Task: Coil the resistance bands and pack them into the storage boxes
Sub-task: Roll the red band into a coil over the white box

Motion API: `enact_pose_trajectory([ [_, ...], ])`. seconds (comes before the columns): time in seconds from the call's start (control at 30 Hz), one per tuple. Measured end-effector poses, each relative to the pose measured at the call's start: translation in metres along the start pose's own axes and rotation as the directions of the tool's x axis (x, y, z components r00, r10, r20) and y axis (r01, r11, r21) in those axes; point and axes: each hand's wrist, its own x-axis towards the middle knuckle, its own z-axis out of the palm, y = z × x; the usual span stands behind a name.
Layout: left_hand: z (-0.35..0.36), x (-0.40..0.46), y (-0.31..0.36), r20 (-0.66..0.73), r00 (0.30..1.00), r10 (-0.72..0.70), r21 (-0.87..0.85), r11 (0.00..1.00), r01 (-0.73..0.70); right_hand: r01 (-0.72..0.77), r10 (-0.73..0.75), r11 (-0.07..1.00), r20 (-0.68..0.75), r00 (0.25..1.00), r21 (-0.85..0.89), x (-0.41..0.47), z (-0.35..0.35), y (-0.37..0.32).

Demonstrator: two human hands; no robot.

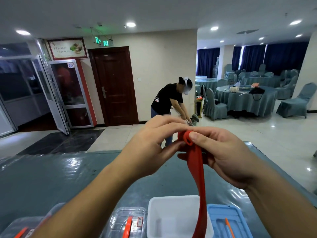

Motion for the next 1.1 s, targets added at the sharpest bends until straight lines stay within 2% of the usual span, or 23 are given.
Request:
enact_pose_trajectory([
  [0.1, 0.005, -0.002, 0.002, -0.055, 0.998, 0.019, 0.085, 0.996, -0.014, 0.008, -0.008, 1.000, 0.011, 1.000, 0.022, 0.000, 0.000, 0.003],
  [0.2, 0.013, -0.008, 0.006, -0.155, 0.988, -0.025, 0.111, 0.993, 0.043, 0.022, -0.022, 1.000, 0.023, 0.999, 0.011, 0.000, -0.001, 0.009],
  [0.33, 0.023, -0.015, 0.013, -0.283, 0.957, -0.067, 0.125, 0.986, 0.107, 0.067, -0.068, 0.997, -0.033, 0.997, -0.027, 0.002, -0.002, 0.015],
  [0.4, 0.023, -0.015, 0.013, -0.250, 0.963, -0.105, 0.068, 0.990, 0.125, 0.100, -0.105, 0.989, -0.038, 0.994, -0.113, 0.002, -0.003, 0.014],
  [0.47, 0.018, -0.013, 0.013, -0.147, 0.971, -0.187, -0.028, 0.982, 0.185, 0.090, -0.102, 0.968, -0.040, 0.994, -0.233, 0.000, -0.006, 0.009],
  [0.5, 0.013, -0.012, 0.014, -0.066, 0.961, -0.268, -0.112, 0.959, 0.260, 0.077, -0.093, 0.953, -0.039, 0.995, -0.294, -0.002, -0.008, 0.006],
  [0.53, 0.008, -0.011, 0.015, 0.047, 0.931, -0.362, -0.218, 0.906, 0.363, 0.065, -0.082, 0.934, -0.035, 0.996, -0.350, -0.003, -0.009, 0.005],
  [0.6, -0.002, -0.007, 0.013, 0.273, 0.835, -0.478, -0.395, 0.736, 0.551, 0.046, -0.055, 0.894, -0.007, 0.998, -0.445, -0.005, -0.011, 0.001],
  [0.67, -0.005, -0.005, 0.008, 0.353, 0.788, -0.505, -0.450, 0.647, 0.616, 0.040, -0.025, 0.851, 0.037, 0.999, -0.524, -0.005, -0.010, -0.002],
  [0.73, -0.003, -0.005, 0.006, 0.364, 0.765, -0.531, -0.532, 0.556, 0.639, 0.059, -0.025, 0.803, 0.066, 0.998, -0.593, -0.005, -0.009, -0.005],
  [0.83, 0.004, -0.004, 0.010, 0.399, 0.706, -0.586, -0.708, 0.293, 0.643, 0.071, -0.049, 0.796, 0.053, 0.997, -0.601, -0.003, -0.007, -0.008],
  [0.87, 0.006, -0.005, 0.010, 0.390, 0.700, -0.598, -0.737, 0.253, 0.627, 0.061, -0.048, 0.804, 0.038, 0.998, -0.591, -0.002, -0.007, -0.007],
  [1.0, 0.010, -0.006, 0.009, 0.335, 0.681, -0.651, -0.776, 0.219, 0.592, 0.062, -0.085, 0.838, -0.019, 0.996, -0.542, -0.001, -0.005, 0.001],
  [1.1, 0.014, -0.006, 0.011, 0.314, 0.643, -0.698, -0.843, 0.107, 0.528, 0.130, -0.195, 0.891, -0.108, 0.975, -0.436, 0.000, 0.000, 0.012],
])
